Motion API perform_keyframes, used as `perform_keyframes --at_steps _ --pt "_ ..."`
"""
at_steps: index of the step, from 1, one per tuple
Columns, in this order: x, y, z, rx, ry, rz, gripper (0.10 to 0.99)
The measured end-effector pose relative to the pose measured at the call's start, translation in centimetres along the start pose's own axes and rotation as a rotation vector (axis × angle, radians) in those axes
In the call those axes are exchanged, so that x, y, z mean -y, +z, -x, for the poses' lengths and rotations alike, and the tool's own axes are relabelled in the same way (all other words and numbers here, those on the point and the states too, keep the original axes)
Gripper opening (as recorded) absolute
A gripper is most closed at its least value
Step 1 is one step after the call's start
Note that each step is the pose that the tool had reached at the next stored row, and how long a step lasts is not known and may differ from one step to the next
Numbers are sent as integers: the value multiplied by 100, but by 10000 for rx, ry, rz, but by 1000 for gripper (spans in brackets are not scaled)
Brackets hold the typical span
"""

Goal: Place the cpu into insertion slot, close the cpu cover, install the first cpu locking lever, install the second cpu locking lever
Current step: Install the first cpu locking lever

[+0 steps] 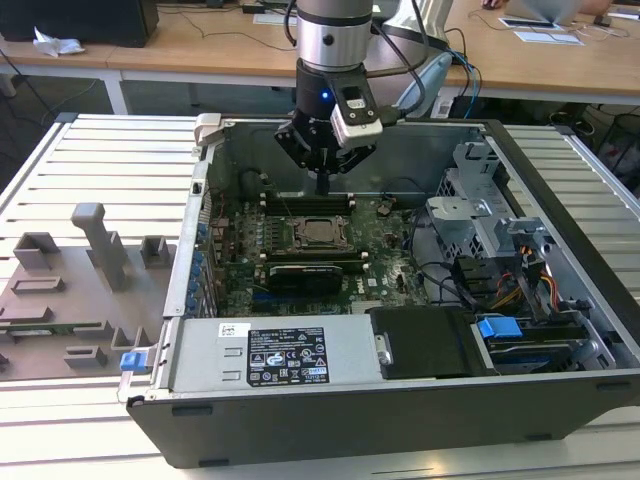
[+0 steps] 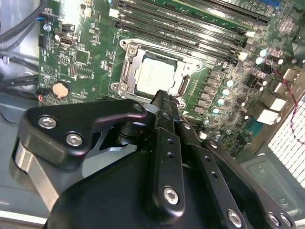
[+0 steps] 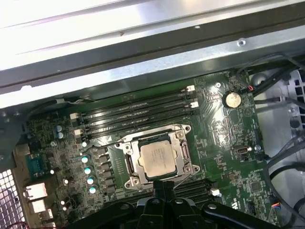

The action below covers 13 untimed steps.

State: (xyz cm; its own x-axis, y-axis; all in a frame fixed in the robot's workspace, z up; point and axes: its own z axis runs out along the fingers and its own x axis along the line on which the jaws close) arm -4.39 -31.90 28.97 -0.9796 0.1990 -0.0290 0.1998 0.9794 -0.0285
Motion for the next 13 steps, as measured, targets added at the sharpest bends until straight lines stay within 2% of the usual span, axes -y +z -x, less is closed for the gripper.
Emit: perform_keyframes --at_steps 4,10,11,13 --pt "0 3 -1 26 -919 26 106" --pt "6 5 -28 30 -949 24 106" --pt "18 6 -87 29 -949 14 106" --pt "28 8 -142 30 -949 14 106"
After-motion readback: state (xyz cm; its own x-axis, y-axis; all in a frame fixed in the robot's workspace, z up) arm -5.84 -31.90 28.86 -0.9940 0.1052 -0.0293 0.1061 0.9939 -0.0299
